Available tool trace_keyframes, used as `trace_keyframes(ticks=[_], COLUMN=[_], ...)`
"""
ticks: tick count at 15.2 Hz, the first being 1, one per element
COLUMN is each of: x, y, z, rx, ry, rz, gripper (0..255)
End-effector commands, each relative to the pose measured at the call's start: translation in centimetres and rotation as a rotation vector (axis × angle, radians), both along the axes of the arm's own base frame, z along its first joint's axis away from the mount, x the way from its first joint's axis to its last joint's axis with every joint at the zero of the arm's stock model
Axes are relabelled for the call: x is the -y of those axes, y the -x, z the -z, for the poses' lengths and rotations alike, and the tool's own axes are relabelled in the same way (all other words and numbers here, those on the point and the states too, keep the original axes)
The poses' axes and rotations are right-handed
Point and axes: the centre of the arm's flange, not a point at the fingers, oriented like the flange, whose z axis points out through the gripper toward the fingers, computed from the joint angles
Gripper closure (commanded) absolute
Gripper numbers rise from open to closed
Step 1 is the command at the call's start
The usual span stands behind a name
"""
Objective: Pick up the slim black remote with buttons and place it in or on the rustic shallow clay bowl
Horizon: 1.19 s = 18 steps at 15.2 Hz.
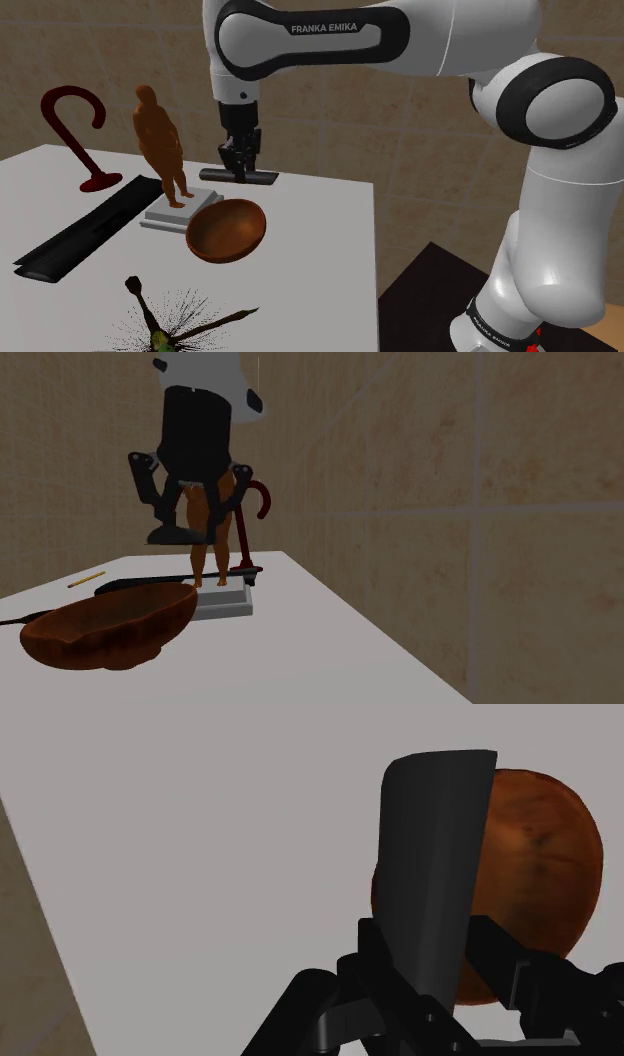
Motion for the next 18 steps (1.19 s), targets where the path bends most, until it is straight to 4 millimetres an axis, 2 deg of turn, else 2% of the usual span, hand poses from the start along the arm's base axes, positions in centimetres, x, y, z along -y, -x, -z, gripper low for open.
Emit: trace_keyframes(ticks=[1, 5, 16, 18], x=[-1.9, -5.9, -5.9, -5.9], y=[1.5, 4.7, 4.7, 4.7], z=[0.3, 0.5, 6.3, 6.5], rx=[0.0, 0.0, 0.0, 0.0], ry=[0.0, 0.0, 0.0, 0.0], rz=[0.001, 0.001, 0.001, 0.001], gripper=[255, 255, 255, 255])
